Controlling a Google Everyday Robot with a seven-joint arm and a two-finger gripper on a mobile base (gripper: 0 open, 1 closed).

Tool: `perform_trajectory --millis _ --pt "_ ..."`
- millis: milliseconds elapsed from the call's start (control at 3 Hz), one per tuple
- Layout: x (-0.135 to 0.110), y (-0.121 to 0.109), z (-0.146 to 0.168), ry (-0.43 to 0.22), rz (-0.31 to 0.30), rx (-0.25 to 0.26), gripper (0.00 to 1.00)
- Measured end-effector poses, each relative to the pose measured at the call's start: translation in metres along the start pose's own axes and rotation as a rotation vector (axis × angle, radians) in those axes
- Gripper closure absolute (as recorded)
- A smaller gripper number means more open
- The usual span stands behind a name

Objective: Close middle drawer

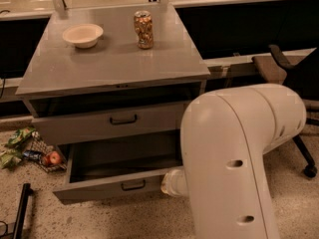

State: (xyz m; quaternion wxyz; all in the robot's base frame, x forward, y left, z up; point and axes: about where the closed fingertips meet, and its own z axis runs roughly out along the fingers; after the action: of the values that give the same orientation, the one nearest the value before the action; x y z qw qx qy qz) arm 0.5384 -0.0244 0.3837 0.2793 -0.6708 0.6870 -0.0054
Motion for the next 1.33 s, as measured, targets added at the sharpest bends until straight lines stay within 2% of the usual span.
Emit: perform_trajectory --millis 333,1000,1333 --pt "-0.027 -0.009 0.016 -0.071 -0.058 0.012 1.0" --pt "-0.035 -0.024 0.015 -0.154 -0.163 0.08 1.0" --pt "-0.034 -0.034 0.01 -0.159 -0.205 0.108 1.0"
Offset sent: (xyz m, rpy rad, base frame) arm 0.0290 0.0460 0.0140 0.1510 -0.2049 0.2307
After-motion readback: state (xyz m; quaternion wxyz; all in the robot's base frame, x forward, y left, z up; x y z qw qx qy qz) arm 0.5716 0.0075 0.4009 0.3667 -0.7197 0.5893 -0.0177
